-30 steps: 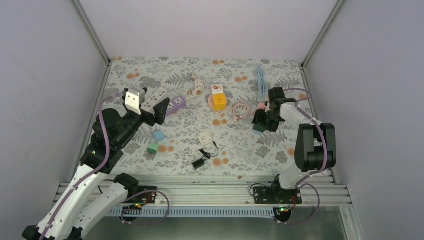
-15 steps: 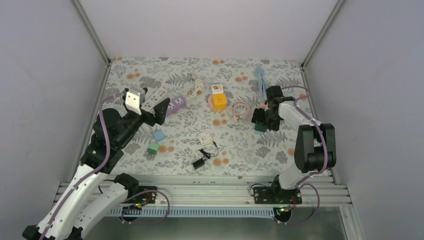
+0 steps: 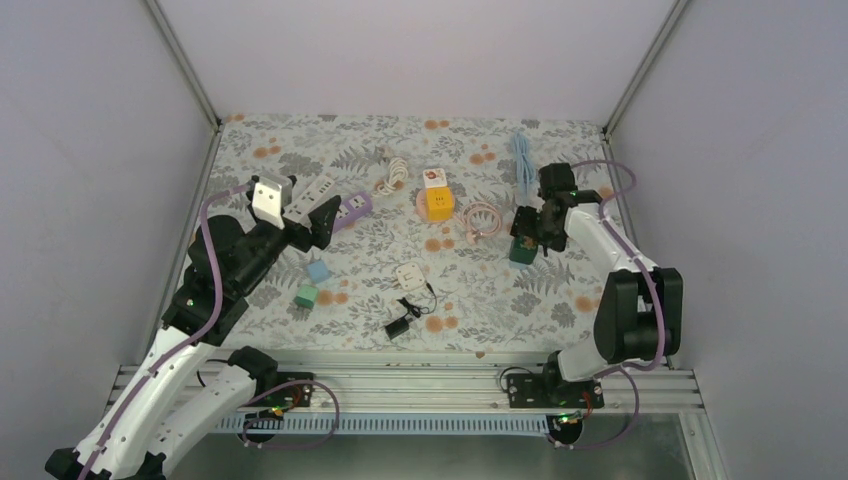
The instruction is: Insert the plug
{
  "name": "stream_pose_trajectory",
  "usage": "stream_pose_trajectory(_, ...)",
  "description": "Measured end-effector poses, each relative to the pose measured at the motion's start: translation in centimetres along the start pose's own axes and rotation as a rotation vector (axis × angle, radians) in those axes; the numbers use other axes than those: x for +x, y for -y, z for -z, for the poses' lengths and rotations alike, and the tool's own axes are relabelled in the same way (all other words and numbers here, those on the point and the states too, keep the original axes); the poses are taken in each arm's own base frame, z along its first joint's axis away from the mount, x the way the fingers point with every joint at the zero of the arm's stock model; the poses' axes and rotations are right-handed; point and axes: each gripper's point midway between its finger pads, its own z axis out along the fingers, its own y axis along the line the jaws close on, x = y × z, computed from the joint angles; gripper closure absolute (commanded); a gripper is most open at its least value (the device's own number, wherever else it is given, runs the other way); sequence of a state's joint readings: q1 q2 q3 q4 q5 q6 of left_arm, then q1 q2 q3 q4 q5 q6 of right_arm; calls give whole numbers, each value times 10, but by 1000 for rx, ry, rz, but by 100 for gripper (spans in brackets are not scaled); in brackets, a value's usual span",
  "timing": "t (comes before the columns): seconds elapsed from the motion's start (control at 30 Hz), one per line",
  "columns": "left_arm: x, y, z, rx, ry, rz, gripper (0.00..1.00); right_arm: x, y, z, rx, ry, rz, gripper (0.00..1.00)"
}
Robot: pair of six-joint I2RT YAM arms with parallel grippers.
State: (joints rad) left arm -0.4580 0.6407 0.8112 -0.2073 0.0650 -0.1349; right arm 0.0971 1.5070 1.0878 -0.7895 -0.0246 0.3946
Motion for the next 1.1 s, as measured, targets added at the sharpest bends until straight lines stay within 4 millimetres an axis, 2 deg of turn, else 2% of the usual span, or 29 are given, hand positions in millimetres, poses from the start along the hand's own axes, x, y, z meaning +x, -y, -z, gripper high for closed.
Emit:
stream_pose_trajectory(0.13, 0, 0, 0, 0, -1, 0, 0, 10, 7, -7, 29, -28, -5, 30)
stream_pose_trajectory(0.27, 1, 0, -1, 0, -3, 0, 0, 13, 3, -11, 30, -40, 10, 37)
stream_pose_trajectory(0.47, 1, 1, -1, 7, -5, 0, 0, 14, 1, -14, 30, -37, 7, 55)
stream_pose_trajectory(0.6, 1, 1, -1, 7, -5, 0, 0, 16, 1, -15, 21, -18, -2, 61)
stream_pose_trajectory(0.73, 2, 1, -1, 6, -7, 0, 0, 20, 3, -18, 8, 14, -19, 63)
stream_pose_trajectory(1.1, 8, 0, -7, 3, -30, 2, 0, 22, 2, -22, 54, 91, -35, 61)
